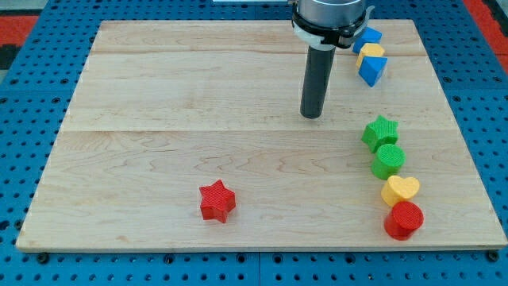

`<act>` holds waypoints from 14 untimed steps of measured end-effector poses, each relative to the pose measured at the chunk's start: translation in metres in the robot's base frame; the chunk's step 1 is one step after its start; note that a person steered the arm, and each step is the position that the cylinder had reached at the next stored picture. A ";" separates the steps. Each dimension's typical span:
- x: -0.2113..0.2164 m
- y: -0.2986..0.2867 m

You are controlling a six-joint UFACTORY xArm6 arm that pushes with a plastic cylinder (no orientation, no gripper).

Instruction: Move the red circle closer to the red star

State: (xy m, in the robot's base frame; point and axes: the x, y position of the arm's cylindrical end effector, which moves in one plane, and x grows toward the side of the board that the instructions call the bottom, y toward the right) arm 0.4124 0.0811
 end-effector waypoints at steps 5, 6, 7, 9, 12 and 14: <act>0.090 0.259; 0.170 0.199; 0.191 0.151; 0.192 0.039; 0.145 -0.046; 0.127 -0.106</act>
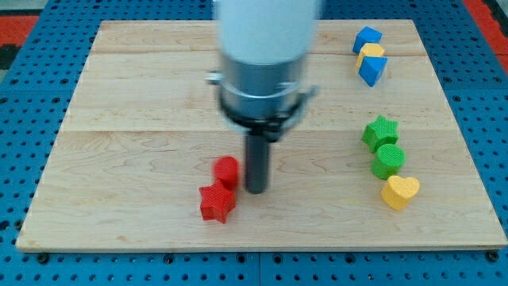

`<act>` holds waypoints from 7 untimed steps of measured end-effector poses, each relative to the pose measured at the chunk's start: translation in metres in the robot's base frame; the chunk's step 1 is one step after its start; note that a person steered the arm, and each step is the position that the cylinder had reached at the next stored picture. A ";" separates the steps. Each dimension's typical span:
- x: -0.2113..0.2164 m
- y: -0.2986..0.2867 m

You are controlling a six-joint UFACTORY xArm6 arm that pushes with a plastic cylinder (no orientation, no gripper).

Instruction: Move the red circle closer to the red star

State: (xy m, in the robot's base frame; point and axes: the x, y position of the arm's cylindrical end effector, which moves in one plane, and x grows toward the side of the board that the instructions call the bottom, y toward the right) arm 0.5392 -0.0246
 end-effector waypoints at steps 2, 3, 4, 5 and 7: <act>-0.061 -0.017; -0.086 -0.112; -0.026 -0.119; -0.038 -0.095; -0.046 -0.022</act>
